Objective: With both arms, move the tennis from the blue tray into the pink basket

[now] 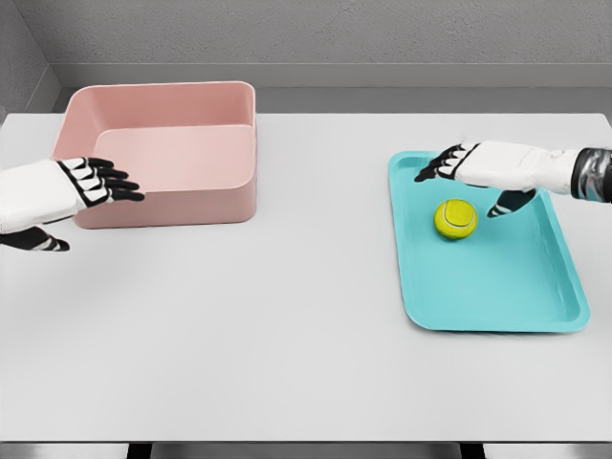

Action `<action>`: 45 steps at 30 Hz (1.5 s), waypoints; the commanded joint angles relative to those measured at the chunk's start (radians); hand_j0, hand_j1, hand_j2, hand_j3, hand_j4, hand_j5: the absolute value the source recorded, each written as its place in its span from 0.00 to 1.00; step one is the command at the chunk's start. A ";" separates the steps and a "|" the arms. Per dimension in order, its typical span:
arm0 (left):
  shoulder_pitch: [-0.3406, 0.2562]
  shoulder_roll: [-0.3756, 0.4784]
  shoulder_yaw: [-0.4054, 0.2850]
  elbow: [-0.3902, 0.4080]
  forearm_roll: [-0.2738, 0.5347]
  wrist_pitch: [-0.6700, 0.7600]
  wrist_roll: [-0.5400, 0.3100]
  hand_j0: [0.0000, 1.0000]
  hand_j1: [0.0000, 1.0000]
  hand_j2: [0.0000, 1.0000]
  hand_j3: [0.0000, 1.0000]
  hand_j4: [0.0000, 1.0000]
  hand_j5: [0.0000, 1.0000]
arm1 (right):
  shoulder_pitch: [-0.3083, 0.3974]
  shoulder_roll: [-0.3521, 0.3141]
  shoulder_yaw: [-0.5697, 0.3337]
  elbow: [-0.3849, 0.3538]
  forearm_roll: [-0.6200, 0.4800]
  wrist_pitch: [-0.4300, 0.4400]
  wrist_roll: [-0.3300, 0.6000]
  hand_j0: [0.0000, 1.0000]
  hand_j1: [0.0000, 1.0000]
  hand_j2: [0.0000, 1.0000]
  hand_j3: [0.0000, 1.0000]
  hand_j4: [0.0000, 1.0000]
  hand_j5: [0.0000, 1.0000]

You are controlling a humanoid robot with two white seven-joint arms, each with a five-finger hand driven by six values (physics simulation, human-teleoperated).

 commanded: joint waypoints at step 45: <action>0.002 -0.032 -0.003 -0.001 -0.033 0.001 -0.001 1.00 1.00 1.00 1.00 1.00 1.00 | -0.020 0.080 0.077 0.142 0.019 0.002 0.047 0.65 0.65 0.65 0.65 0.65 0.65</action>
